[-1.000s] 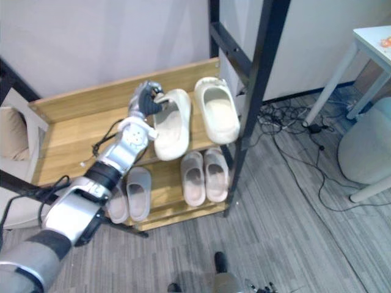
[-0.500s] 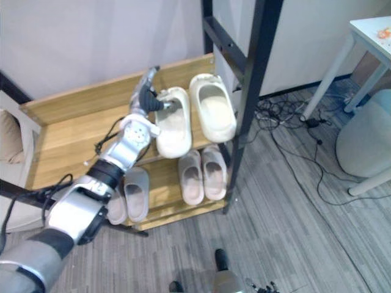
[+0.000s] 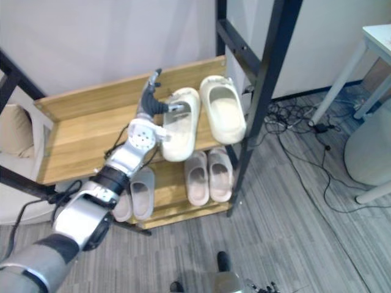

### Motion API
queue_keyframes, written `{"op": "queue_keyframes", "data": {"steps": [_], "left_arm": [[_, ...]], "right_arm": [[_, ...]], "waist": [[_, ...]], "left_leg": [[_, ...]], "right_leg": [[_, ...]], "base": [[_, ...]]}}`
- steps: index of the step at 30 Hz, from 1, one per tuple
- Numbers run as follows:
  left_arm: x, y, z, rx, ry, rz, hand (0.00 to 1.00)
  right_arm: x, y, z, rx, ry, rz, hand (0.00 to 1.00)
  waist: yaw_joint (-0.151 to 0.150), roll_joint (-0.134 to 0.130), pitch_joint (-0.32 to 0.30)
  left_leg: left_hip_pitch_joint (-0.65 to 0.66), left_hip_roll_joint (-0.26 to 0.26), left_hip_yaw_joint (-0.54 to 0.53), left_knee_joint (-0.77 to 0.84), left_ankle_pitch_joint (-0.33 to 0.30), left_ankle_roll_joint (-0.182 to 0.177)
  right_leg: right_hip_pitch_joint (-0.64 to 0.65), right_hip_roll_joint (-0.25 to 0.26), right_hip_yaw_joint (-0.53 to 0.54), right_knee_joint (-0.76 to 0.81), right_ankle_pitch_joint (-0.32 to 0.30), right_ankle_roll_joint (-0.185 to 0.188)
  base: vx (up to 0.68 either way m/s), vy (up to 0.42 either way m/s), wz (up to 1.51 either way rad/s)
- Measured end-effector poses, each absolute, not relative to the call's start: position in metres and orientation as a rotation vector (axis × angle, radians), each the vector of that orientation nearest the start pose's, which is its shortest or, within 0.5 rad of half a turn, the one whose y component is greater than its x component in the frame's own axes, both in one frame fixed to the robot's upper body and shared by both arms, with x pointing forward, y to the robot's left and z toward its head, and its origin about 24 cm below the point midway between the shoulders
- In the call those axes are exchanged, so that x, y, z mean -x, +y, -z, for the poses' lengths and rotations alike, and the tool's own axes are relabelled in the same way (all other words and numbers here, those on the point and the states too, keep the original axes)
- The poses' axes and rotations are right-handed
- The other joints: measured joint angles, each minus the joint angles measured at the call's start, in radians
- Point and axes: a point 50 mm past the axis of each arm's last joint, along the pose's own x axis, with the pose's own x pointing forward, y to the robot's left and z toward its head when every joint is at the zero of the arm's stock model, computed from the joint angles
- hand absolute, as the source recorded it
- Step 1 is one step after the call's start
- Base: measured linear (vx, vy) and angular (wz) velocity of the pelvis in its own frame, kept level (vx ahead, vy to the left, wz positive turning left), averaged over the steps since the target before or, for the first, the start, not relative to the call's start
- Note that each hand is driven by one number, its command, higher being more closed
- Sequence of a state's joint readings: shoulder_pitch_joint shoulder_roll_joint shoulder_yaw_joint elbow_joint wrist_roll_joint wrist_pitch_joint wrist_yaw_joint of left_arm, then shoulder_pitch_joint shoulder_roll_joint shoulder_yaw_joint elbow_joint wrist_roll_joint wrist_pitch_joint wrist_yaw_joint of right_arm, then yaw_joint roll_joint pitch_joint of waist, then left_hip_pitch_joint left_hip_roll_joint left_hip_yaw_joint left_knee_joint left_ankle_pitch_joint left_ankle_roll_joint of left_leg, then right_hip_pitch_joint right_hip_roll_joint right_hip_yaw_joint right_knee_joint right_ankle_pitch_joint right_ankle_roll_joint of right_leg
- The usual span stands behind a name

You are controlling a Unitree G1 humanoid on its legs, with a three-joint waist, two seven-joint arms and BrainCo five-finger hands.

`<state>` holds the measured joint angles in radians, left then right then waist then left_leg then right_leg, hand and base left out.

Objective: Organize the slippers on the shoe rack

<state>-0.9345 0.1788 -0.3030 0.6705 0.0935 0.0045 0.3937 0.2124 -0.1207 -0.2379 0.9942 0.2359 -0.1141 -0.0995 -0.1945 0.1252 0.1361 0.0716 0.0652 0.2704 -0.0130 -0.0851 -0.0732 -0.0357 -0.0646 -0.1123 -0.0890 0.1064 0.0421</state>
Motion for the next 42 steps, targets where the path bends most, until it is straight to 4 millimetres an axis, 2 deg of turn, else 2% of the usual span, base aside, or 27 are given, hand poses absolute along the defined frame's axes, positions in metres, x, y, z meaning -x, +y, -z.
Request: {"op": "queue_keyframes", "data": {"steps": [9,15,19,25,28,32,42], "left_arm": [[-0.378,0.094,-0.182,-0.330,-0.386,-0.087,0.00],[-0.356,0.097,-0.185,-0.159,-0.457,-0.056,0.00],[-0.336,0.102,-0.166,-0.043,-0.435,-0.021,0.00],[-0.318,0.107,-0.132,0.002,-0.335,0.013,0.00],[-0.306,0.098,-0.118,0.017,-0.291,0.084,0.00],[-0.292,0.080,-0.102,0.044,-0.232,0.216,0.00],[-0.273,0.044,-0.090,0.084,-0.176,0.443,0.00]], "right_arm": [[-0.052,-0.239,0.155,-0.128,1.040,0.560,0.00],[-0.050,-0.239,0.156,-0.124,1.046,0.560,0.00],[-0.042,-0.239,0.156,-0.114,1.065,0.559,0.00],[-0.034,-0.235,0.158,-0.073,1.097,0.514,0.00],[-0.033,-0.234,0.158,-0.070,1.101,0.509,0.00],[-0.031,-0.234,0.158,-0.055,1.108,0.493,0.00],[-0.033,-0.231,0.159,-0.031,1.115,0.450,0.00]], "waist": [[0.008,-0.008,0.006],[0.018,-0.010,0.006],[0.039,-0.016,0.006],[0.044,-0.033,0.002],[0.052,-0.040,-0.003],[0.080,-0.048,-0.009],[0.086,-0.071,-0.050]], "left_leg": [[-0.003,-0.005,-0.017,-0.001,0.005,0.005],[0.001,-0.005,-0.034,-0.001,0.005,0.005],[0.007,-0.005,-0.036,0.000,0.005,0.005],[0.003,-0.005,-0.049,0.013,0.005,0.007],[-0.001,-0.003,-0.061,0.015,0.005,0.007],[-0.002,0.000,-0.064,0.015,0.005,0.006],[-0.013,-0.002,-0.088,0.015,0.006,0.006]], "right_leg": [[0.005,-0.007,-0.019,0.000,-0.001,0.002],[0.019,-0.007,-0.039,0.000,-0.005,0.006],[0.029,-0.008,-0.043,0.000,-0.005,0.006],[0.036,-0.010,-0.055,0.000,-0.008,0.005],[0.038,-0.010,-0.066,0.000,-0.009,0.004],[0.039,-0.010,-0.071,0.000,-0.010,0.003],[0.039,-0.013,-0.093,0.000,-0.014,0.005]], "base": [[-0.01,-0.005,0.06],[0.01,-0.009,0.09],[-0.02,-0.005,0.04],[-0.03,-0.010,0.07],[-0.02,-0.014,0.08],[-0.01,-0.009,0.03],[0.00,-0.005,0.06]]}}
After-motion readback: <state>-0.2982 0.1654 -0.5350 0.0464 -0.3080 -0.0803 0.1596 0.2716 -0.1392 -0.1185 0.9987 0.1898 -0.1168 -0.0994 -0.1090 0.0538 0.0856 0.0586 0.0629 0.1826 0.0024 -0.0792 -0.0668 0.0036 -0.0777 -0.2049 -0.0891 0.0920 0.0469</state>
